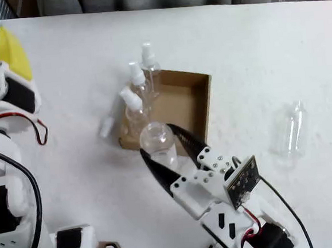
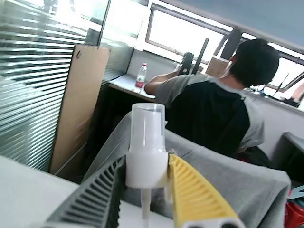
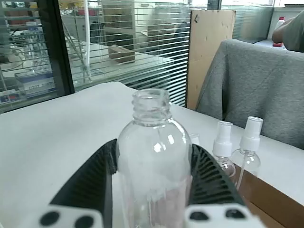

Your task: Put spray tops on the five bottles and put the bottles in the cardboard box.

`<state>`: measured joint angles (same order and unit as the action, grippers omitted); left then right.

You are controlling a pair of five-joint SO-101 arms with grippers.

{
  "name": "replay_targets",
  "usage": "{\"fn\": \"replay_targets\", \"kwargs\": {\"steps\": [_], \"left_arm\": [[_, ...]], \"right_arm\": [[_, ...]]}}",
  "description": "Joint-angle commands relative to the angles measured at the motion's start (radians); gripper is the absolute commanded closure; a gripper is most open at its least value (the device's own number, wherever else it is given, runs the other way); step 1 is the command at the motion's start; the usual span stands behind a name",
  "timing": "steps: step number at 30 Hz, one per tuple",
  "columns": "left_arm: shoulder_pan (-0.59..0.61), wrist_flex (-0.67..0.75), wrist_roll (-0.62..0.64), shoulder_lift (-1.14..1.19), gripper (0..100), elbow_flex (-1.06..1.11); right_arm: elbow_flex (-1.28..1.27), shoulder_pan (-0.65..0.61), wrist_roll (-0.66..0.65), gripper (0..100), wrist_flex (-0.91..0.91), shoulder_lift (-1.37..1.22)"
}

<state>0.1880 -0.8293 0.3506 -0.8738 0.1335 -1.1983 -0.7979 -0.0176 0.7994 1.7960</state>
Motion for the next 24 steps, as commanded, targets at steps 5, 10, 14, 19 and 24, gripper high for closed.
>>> {"fn": "replay_targets", "kwargs": {"steps": [5, 10, 14, 19, 24], "left_arm": [[-0.232, 0.009, 0.009, 0.030, 98, -0.245], [-0.407, 0.009, 0.003, 0.030, 98, -0.288], [-0.542, 0.009, -0.012, 0.035, 98, -0.256], [-0.645, 0.021, -0.146, 0.030, 98, -0.180], [-0.648, 0.117, -0.103, 0.021, 98, -0.089]], "right_arm": [[-0.008, -0.024, -0.015, 98.3, 0.047, 0.008], [-0.009, -0.024, -0.015, 98.3, 0.053, 0.008], [-0.025, -0.024, -0.015, 98.3, 0.051, 0.008], [-0.028, -0.022, -0.015, 98.3, 0.051, 0.008], [-0.028, -0.022, -0.015, 98.3, 0.051, 0.008]]}}
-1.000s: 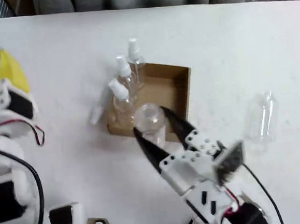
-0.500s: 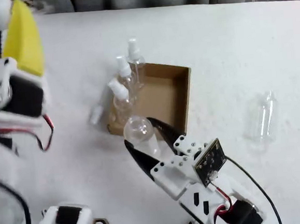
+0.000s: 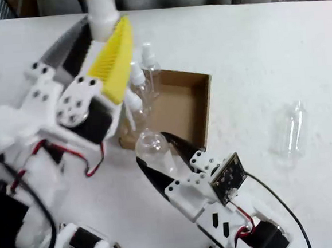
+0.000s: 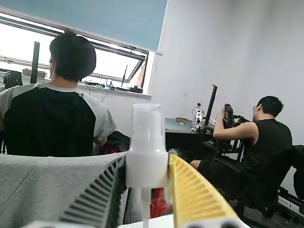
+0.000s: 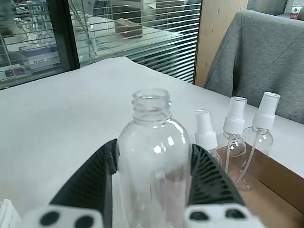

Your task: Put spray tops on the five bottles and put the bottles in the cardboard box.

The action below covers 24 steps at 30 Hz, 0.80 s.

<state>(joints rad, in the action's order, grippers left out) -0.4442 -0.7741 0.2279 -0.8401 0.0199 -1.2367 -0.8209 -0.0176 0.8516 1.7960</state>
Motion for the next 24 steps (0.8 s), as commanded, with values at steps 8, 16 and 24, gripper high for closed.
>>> {"fn": "replay_targets", "kwargs": {"steps": [8, 16, 24], "left_arm": [[-0.007, 0.212, 0.028, -0.173, 98, 0.276], [0.016, 0.362, 0.034, -0.352, 98, 0.560], [0.018, 0.459, 0.034, -0.479, 98, 0.761]], "right_arm": [[0.009, 0.002, -0.014, 98.3, 0.001, 0.008], [-0.011, 0.002, -0.012, 98.3, 0.002, 0.008], [-0.011, 0.002, -0.009, 98.3, 0.002, 0.008]]}}
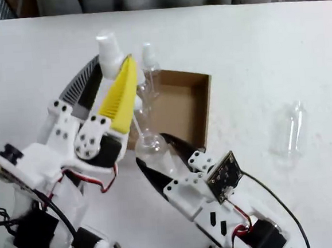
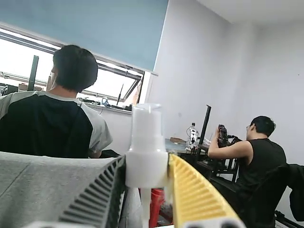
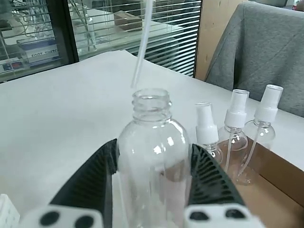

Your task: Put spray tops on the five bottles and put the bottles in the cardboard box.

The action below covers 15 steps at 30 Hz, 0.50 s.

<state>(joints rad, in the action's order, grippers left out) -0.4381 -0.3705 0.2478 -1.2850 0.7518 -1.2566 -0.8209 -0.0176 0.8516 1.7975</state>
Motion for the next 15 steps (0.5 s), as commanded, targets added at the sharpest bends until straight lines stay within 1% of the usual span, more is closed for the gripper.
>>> {"fn": "replay_targets", "kwargs": {"steps": [1, 10, 15], "left_arm": [[0.012, 0.066, 0.014, -0.042, 98, 0.046], [0.012, 0.098, 0.014, -0.051, 98, 0.080], [0.012, 0.094, 0.014, -0.045, 98, 0.014]], "right_arm": [[0.009, 0.002, -0.009, 98.3, 0.002, 0.007], [0.008, 0.002, -0.009, 98.3, 0.002, 0.007], [0.008, 0.001, -0.009, 98.3, 0.016, 0.005]]}}
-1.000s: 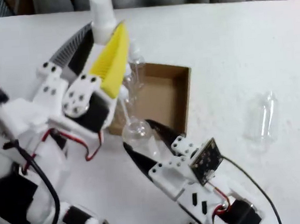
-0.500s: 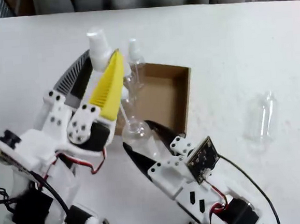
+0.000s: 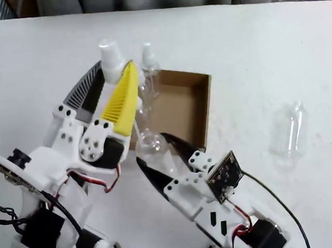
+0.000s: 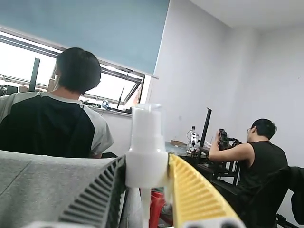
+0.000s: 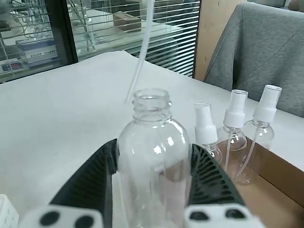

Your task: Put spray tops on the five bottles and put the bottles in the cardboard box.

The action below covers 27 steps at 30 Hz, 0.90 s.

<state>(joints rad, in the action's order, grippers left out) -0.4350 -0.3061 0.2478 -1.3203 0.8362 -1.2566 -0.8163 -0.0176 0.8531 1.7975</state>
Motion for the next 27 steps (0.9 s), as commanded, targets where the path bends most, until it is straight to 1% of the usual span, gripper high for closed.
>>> {"fn": "replay_targets", "kwargs": {"steps": [1, 5, 13, 19, 22, 25, 27], "left_arm": [[0.008, 0.028, 0.014, -0.010, 98, -0.092], [0.008, 0.026, 0.014, -0.004, 98, -0.115], [0.045, 0.060, 0.014, 0.104, 98, -0.109], [0.038, 0.097, 0.014, 0.099, 98, -0.012], [0.035, 0.094, 0.015, 0.036, 98, 0.057], [-0.016, 0.083, 0.015, -0.056, 98, 0.130], [-0.041, 0.046, 0.015, -0.116, 98, 0.183]], "right_arm": [[0.008, -0.004, -0.009, 98.3, 0.015, 0.005], [0.008, -0.004, -0.009, 98.3, 0.016, 0.005], [0.008, -0.002, -0.009, 98.3, 0.019, 0.005], [0.008, -0.002, -0.009, 98.3, 0.019, 0.005], [0.008, -0.002, -0.009, 98.3, 0.021, 0.005], [0.006, -0.002, -0.009, 98.3, 0.021, 0.005], [0.006, -0.002, -0.009, 98.3, 0.021, 0.005]]}}
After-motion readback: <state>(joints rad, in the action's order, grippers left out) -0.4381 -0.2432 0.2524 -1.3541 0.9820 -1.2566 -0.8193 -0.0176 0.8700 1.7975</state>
